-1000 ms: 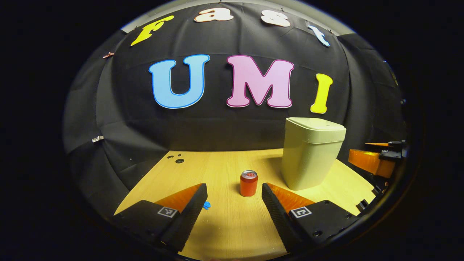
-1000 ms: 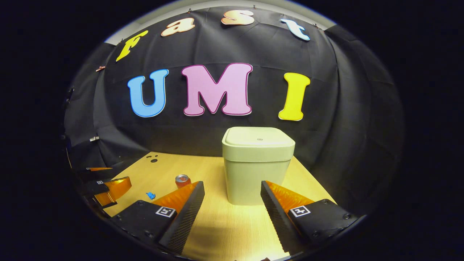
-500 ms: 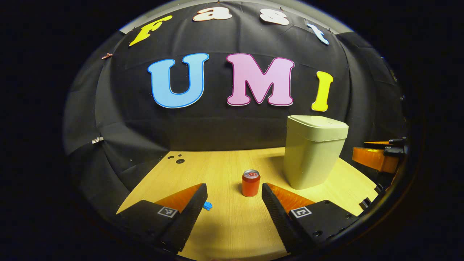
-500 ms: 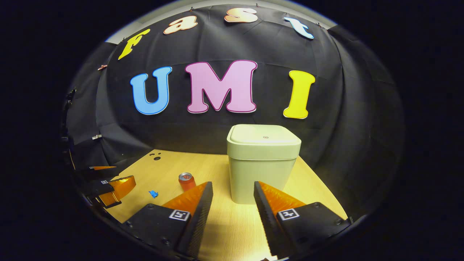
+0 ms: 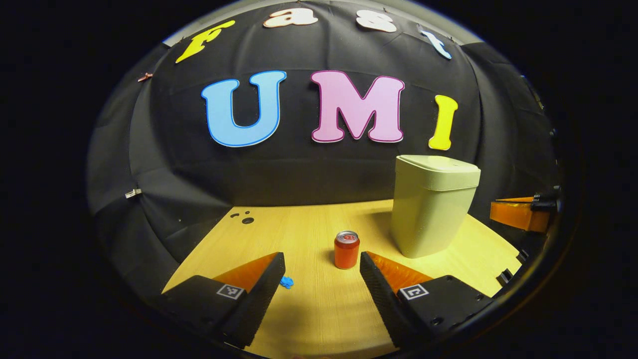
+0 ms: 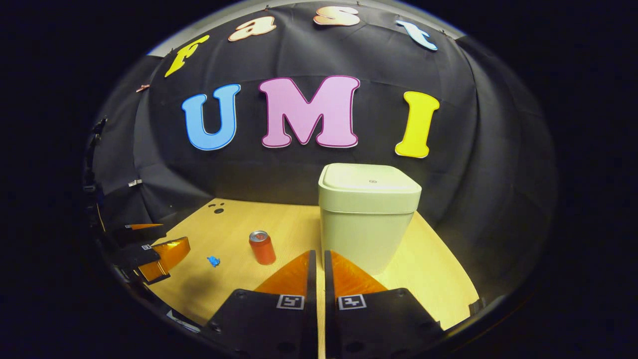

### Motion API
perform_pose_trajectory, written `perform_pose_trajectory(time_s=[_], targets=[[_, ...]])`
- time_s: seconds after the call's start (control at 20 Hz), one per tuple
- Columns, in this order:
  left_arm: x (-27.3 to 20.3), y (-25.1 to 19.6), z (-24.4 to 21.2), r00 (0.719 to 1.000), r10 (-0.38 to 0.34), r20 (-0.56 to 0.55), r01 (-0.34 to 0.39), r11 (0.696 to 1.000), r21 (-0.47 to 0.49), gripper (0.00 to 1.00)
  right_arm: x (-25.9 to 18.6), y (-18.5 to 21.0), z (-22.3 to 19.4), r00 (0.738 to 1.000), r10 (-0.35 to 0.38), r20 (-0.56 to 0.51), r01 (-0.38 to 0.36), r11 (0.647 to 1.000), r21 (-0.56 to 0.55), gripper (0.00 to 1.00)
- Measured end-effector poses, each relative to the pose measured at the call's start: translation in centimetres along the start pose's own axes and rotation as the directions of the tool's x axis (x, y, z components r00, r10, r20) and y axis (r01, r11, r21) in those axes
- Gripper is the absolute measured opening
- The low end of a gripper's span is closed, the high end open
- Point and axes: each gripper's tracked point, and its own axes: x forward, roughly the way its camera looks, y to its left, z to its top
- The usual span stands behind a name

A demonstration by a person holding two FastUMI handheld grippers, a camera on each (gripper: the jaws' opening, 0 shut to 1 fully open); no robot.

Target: Press the lid of the desktop garbage bin to open it, pick up the crumpled paper on the desktop and throw it into the bin, then pick up the pop can on the desktop and drop it into the bin, and finally close the garbage bin lid.

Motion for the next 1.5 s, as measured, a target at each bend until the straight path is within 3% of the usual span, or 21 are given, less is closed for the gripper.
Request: perform_pose_trajectory(time_s=[0.25,0.5,0.85,1.1,1.5], targets=[[0.4,0.1,-0.2,1.0,-0.006,-0.011,0.006,1.0,-0.002,0.97,0.2,-0.4,-0.6,0.999,-0.018,-0.027,0.018,1.0,-0.006,0.06],[1.0,0.2,-0.7,1.0,-0.015,-0.027,0.015,1.0,-0.004,0.97,0.9,1.6,-2.2,0.993,0.07,-0.098,-0.066,0.997,0.047,0.05],[2.2,0.9,-0.6,0.999,-0.005,-0.039,0.004,1.0,-0.009,0.98,1.7,0.9,-0.5,0.99,0.079,-0.118,-0.072,0.996,0.059,0.05],[2.9,1.4,-0.5,0.999,0.005,-0.04,-0.005,1.0,-0.016,0.97,2.4,-1.4,3.1,0.995,0.042,-0.089,-0.042,0.999,0.006,0.05],[3.1,2.6,-0.6,0.998,0.034,-0.049,-0.035,0.999,-0.02,0.97,6.3,-6.0,9.0,0.999,-0.005,-0.035,0.009,0.993,0.116,0.05]])
